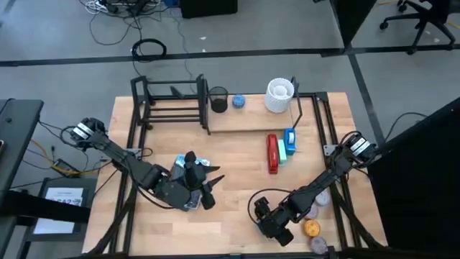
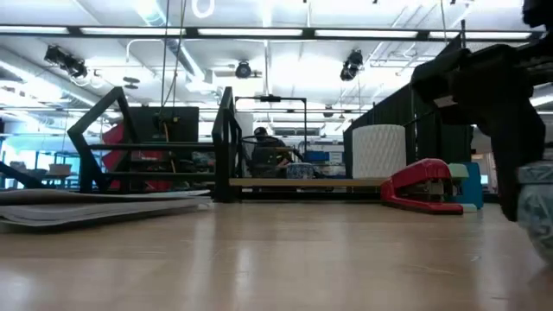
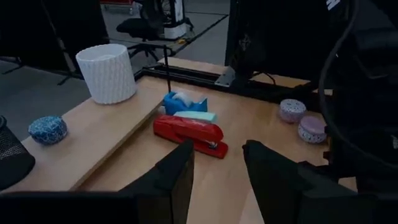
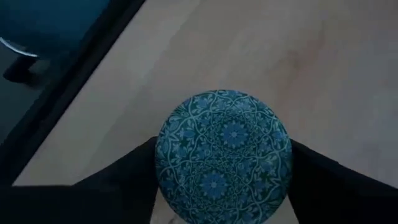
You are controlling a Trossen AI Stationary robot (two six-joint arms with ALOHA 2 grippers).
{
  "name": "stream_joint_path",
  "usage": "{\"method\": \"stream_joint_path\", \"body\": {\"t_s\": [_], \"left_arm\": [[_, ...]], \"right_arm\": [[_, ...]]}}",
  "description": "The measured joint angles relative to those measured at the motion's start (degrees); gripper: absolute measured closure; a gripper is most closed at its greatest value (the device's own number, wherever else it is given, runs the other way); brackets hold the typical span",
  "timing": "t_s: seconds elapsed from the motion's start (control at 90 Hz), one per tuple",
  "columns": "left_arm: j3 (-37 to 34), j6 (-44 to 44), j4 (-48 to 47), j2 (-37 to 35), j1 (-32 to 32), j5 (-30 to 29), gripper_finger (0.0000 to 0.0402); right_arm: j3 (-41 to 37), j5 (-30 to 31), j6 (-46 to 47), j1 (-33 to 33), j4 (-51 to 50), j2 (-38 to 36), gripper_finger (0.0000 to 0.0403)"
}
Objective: Stock shelves
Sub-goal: Put the green scented candle on the shelf
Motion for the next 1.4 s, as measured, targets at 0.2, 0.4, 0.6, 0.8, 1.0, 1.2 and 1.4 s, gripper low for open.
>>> {"method": "stream_joint_path", "body": {"t_s": [0.2,0.4,0.6,0.8,1.0,1.2,1.4], "left_arm": [[0.0,0.1,-0.5,0.0,0.0,-0.2,0.0275],[0.0,0.2,-0.7,0.0,0.0,-0.2,0.0275],[0.0,1.5,-0.3,0.0,0.1,-0.7,0.0275],[0.0,1.6,-0.3,0.0,0.1,-2.6,0.0275],[0.0,1.8,-0.3,0.0,0.7,-3.2,0.0275],[0.0,1.6,-0.4,0.0,0.9,-3.1,0.0275],[0.0,1.6,-0.4,0.0,0.9,-2.8,0.0275]], "right_arm": [[0.0,0.9,1.4,-3.9,-3.9,-4.4,0.0152],[0.0,7.4,-2.1,-11.5,-14.7,-14.1,0.0152],[0.1,10.0,-8.6,-30.2,-18.4,-23.8,0.0152],[0.9,4.5,-12.5,-52.3,-14.8,-21.0,0.0152],[6.9,-1.2,-13.1,-64.5,-12.7,-11.2,0.0152],[12.0,-1.3,-13.0,-69.0,-12.9,-2.9,0.0152],[14.4,3.9,-13.5,-70.2,-12.6,0.6,0.0141]]}}
